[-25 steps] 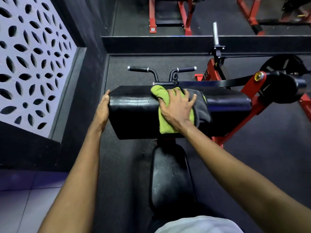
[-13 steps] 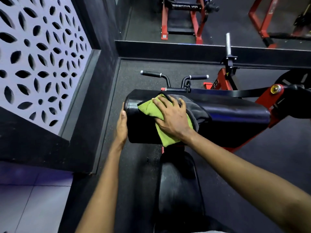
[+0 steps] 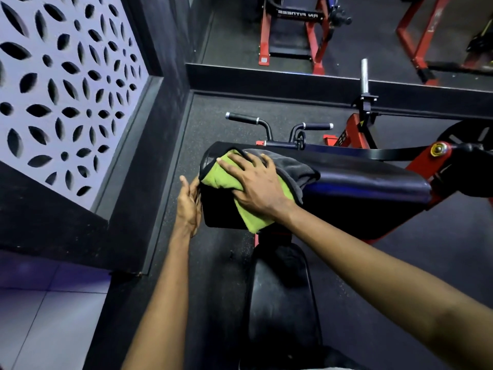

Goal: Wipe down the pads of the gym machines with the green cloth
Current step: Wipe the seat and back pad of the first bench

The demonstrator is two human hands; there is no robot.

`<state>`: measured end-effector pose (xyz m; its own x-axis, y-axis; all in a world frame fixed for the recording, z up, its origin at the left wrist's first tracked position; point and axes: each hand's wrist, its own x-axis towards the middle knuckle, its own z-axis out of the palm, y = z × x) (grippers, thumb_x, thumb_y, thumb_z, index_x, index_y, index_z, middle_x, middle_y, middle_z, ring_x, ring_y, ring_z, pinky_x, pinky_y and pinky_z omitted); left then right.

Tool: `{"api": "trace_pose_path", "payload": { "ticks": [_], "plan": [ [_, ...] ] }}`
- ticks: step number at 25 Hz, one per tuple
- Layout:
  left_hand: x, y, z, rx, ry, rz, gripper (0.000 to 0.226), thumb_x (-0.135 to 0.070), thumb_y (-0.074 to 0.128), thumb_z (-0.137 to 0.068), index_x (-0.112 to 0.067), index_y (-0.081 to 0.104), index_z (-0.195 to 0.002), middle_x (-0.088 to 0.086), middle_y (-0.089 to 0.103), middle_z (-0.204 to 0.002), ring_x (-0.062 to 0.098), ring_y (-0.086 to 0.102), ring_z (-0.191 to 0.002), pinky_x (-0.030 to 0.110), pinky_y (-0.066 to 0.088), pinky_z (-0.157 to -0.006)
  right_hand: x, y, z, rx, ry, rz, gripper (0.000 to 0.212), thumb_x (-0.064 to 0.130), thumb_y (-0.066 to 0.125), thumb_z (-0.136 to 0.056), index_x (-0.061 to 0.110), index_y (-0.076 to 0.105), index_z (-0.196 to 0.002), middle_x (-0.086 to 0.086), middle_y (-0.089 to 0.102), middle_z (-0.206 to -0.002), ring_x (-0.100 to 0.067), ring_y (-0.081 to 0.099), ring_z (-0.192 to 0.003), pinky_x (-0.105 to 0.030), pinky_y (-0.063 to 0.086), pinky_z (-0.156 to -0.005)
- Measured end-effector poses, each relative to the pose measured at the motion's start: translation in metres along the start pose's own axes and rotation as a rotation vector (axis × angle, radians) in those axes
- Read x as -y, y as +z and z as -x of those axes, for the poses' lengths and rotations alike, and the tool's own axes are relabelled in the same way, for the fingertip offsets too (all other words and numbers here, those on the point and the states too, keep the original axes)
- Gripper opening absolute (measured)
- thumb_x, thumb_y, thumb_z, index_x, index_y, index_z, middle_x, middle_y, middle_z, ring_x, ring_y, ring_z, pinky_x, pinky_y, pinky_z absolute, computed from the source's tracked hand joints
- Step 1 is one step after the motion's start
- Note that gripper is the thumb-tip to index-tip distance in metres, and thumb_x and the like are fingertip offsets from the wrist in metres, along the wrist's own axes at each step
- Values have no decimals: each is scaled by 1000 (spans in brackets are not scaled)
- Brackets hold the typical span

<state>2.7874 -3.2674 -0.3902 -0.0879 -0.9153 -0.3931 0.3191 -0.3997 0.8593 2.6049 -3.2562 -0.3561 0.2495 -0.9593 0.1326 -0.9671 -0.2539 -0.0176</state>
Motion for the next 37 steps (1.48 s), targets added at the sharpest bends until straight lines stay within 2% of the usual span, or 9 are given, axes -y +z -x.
{"api": "trace_pose_path", "payload": {
  "ticks": [4,7,10,15,19,21,28,32,37],
  "plan": [
    [0,-7,-3,-16,-43,84,70,-59,9,-104,-15,58,-129,-9,74,-110,3,67,-107,18,49,-91,32,-3,-32,29,-24,-51,71,55,47,-88,44,31,-156,7,43,-157,-30,44,-140,-54,32,-110],
    [-6,-6,-5,-102,-37,-103,71,-61,18,-104,-11,57,-137,-8,74,-109,11,65,-108,25,49,-94,8,-11,-20,64,-14,-104,68,58,45,-87,45,35,-154,9,46,-155,-27,47,-137,-51,36,-108],
    [-13,18,-3,-312,104,-653,59,-51,32,-102,-10,61,-132,13,66,-127,32,58,-121,40,45,-104,-59,-27,1,110,208,-158,57,66,43,-93,40,52,-142,7,61,-141,-26,58,-127,-45,41,-103],
    [-7,69,7,-475,332,-781,50,-21,33,-107,-3,32,-153,18,37,-156,32,34,-144,38,27,-115,-127,-43,10,281,508,-220,61,74,37,-94,35,62,-135,-12,69,-128,-35,62,-123,-45,45,-101],
    [4,90,-4,-540,473,-1120,55,-20,44,-101,1,35,-151,21,22,-163,35,17,-152,44,12,-123,-80,-35,-17,254,313,-255,53,67,42,-93,38,63,-132,-6,69,-131,-31,62,-124,-47,41,-103],
    [16,109,-10,-515,557,-1243,52,-18,43,-101,2,39,-148,19,27,-162,33,17,-152,45,7,-124,-85,-37,-20,297,248,-311,53,69,43,-92,40,62,-132,-4,69,-131,-30,62,-124,-47,42,-102],
    [19,141,-23,-684,358,-1317,60,-36,43,-101,-1,38,-151,13,31,-161,27,9,-154,47,-4,-123,-215,-50,51,332,305,-403,47,66,49,-91,46,60,-133,-1,68,-133,-30,61,-126,-42,44,-101],
    [25,155,-30,-843,342,-1323,58,-36,49,-95,-5,50,-143,10,42,-155,28,18,-152,51,2,-124,-219,-40,52,327,235,-347,52,67,43,-92,39,61,-131,1,68,-131,-31,63,-122,-44,45,-97],
    [29,152,-32,-897,397,-1350,54,-38,48,-93,-6,57,-136,10,49,-150,30,25,-150,52,7,-123,-260,-52,63,421,143,-468,50,64,50,-92,48,54,-139,8,62,-141,-26,58,-130,-42,44,-102]
  ]
}}
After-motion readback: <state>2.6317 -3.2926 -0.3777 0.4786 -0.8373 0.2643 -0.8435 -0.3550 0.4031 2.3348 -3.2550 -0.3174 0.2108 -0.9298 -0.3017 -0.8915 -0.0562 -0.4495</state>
